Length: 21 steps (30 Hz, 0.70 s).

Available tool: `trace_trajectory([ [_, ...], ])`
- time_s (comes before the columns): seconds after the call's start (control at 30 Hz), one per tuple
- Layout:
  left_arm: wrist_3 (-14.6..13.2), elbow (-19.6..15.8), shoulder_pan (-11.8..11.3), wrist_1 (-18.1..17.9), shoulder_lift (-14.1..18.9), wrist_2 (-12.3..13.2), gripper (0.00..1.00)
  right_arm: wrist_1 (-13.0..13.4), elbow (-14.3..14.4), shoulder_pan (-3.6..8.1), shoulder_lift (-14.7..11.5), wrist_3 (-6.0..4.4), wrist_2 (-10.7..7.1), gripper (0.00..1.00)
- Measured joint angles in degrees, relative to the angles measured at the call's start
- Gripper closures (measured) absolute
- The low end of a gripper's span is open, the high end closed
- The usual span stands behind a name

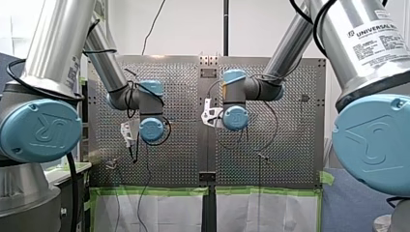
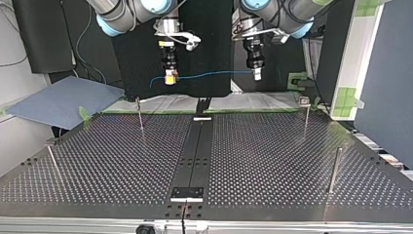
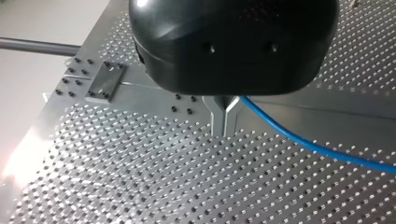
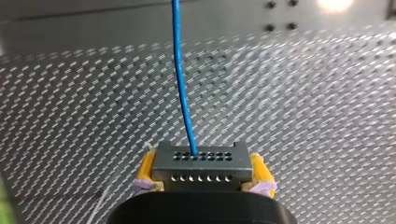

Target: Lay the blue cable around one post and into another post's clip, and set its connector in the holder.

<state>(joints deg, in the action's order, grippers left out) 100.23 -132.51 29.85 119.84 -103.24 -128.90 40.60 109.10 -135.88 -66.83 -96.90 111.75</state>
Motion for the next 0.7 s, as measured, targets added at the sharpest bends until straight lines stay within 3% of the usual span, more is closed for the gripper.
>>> trace_trajectory([
  [0.47, 2.2, 0.9, -6.8, 6.8, 6.9, 6.1, 1.0, -6.1, -6.2, 0.46, -6.3, 0.36, -3.28, 1.0],
  [0.7, 4.9, 2.9, -10.1, 10.0, 10.1, 7.2, 1.0, -8.9, -9.5, 0.38, -7.2, 0.58, -4.22, 1.0],
])
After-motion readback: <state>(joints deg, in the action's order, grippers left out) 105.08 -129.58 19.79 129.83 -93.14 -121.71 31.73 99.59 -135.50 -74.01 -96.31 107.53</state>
